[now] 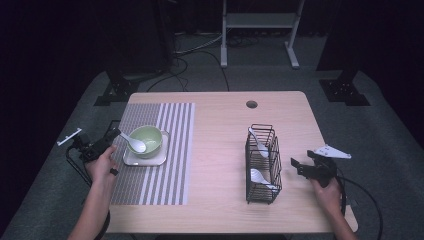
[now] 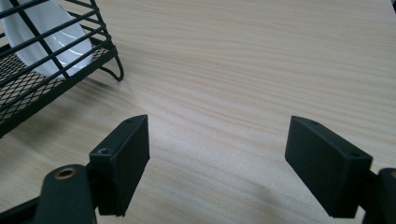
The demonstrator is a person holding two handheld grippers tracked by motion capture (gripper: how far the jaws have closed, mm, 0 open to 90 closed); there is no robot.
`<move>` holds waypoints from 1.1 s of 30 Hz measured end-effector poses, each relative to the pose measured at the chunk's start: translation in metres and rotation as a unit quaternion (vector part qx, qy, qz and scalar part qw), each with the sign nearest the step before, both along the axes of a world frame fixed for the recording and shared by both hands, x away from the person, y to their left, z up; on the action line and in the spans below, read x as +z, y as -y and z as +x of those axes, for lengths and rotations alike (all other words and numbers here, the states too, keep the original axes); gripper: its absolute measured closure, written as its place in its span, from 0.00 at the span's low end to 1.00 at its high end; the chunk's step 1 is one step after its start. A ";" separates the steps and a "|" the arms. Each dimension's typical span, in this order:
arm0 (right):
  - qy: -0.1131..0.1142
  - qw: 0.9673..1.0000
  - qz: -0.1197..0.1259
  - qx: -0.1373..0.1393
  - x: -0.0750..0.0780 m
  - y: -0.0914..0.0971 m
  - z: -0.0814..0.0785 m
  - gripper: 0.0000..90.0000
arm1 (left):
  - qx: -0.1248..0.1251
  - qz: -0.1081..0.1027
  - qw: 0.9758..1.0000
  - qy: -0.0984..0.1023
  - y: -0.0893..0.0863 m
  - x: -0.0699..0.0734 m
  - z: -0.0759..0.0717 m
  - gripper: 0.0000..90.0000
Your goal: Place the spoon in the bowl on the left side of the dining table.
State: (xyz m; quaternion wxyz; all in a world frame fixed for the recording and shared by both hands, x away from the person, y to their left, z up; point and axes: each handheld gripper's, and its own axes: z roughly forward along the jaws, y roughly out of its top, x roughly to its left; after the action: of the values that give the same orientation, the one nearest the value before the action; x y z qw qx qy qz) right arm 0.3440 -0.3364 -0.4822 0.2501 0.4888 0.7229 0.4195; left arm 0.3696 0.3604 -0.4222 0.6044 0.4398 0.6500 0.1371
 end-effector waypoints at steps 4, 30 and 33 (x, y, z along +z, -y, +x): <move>-0.001 1.000 0.002 0.001 0.000 0.000 0.000 0.23 | 0.001 -0.007 1.000 -0.004 0.000 -0.005 0.001 0.94; 0.001 1.000 0.002 0.003 0.000 0.000 0.000 0.23 | -0.001 0.033 0.999 -0.026 -0.006 -0.020 0.001 0.82; -0.001 1.000 0.004 0.003 0.000 0.000 0.000 0.23 | -0.004 0.031 0.999 -0.026 -0.006 -0.022 0.001 0.78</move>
State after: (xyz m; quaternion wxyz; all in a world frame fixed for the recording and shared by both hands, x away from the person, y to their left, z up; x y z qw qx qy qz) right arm 0.3439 -0.3368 -0.4821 0.2461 0.4884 0.7226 0.4227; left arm 0.3703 0.3661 -0.4444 0.5738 0.4641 0.6595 0.1432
